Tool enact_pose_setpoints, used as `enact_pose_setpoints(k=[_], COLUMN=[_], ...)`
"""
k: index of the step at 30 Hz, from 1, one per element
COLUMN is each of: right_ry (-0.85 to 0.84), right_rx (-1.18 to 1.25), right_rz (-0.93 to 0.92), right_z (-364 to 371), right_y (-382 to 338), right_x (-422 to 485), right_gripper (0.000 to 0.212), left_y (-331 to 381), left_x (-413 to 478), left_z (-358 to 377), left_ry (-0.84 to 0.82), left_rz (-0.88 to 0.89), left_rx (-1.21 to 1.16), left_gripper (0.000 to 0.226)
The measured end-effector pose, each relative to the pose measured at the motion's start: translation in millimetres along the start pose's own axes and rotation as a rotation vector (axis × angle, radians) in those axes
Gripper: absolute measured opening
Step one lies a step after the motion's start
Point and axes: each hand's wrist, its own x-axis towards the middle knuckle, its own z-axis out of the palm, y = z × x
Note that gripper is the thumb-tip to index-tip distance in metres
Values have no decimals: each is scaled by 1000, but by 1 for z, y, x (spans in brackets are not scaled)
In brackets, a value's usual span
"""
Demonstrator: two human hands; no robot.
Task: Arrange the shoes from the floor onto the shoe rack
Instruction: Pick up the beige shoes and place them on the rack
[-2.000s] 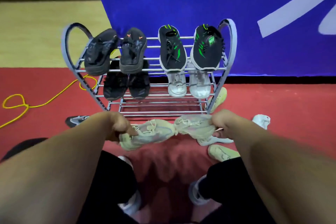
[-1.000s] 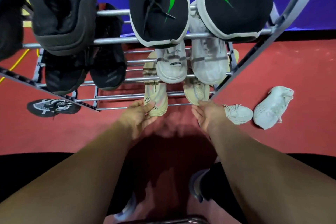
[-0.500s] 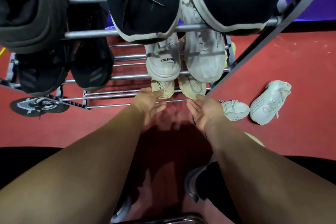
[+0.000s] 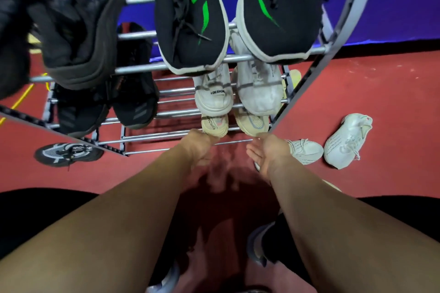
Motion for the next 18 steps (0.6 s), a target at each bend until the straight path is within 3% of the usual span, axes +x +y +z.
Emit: enact_pose_setpoints(k=[4, 8, 11, 18], right_ry=[-21, -95, -147, 53], right_rx=[-112, -212, -221, -182], right_rz=[-55, -181, -252, -391], right_z=[-17, -40, -74, -221], right_y=[-10, -29, -46, -67], right_x=[-38, -88, -131, -201], right_gripper=[19, 29, 22, 31], left_y=[12, 25, 34, 54], left_x=[-38, -84, -123, -208], left_z=[-16, -18, -9, 37], left_ry=[-53, -71, -84, -19], left_rz=[107, 182, 296, 577], left_rx=[296, 411, 591, 860], left_gripper=[16, 18, 16, 22])
